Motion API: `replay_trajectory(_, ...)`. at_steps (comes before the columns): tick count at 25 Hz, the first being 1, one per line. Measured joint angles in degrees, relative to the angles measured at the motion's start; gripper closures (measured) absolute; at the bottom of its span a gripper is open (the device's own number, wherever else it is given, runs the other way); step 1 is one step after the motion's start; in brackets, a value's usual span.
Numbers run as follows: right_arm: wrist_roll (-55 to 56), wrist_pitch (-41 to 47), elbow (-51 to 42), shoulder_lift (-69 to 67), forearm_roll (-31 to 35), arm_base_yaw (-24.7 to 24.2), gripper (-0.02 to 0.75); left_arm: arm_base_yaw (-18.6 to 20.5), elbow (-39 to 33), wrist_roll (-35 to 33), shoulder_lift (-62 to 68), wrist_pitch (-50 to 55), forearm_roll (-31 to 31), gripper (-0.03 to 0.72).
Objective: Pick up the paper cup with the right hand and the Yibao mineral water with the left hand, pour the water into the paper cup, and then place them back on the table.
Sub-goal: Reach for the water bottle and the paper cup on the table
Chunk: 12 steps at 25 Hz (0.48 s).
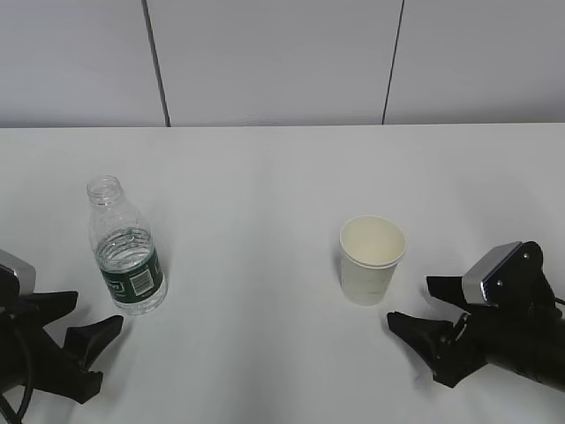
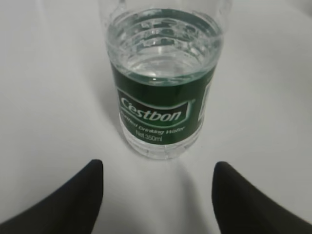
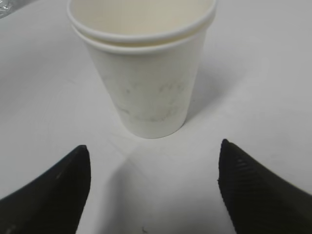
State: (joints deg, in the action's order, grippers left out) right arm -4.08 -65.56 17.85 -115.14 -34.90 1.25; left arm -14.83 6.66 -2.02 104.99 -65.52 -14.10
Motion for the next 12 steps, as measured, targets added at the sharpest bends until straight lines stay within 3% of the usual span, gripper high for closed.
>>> replay_trajectory(4, 0.21, -0.13, 1.18, -1.25, -0.24, 1.26, 0.076, -0.05, 0.05, 0.00, 0.00, 0.00, 0.20, 0.190)
replay_trajectory(12, 0.21, -0.13, 5.28, -4.05, -0.10, 3.70, 0.066, -0.05, 0.11, 0.00, 0.00, -0.05, 1.56, 0.164)
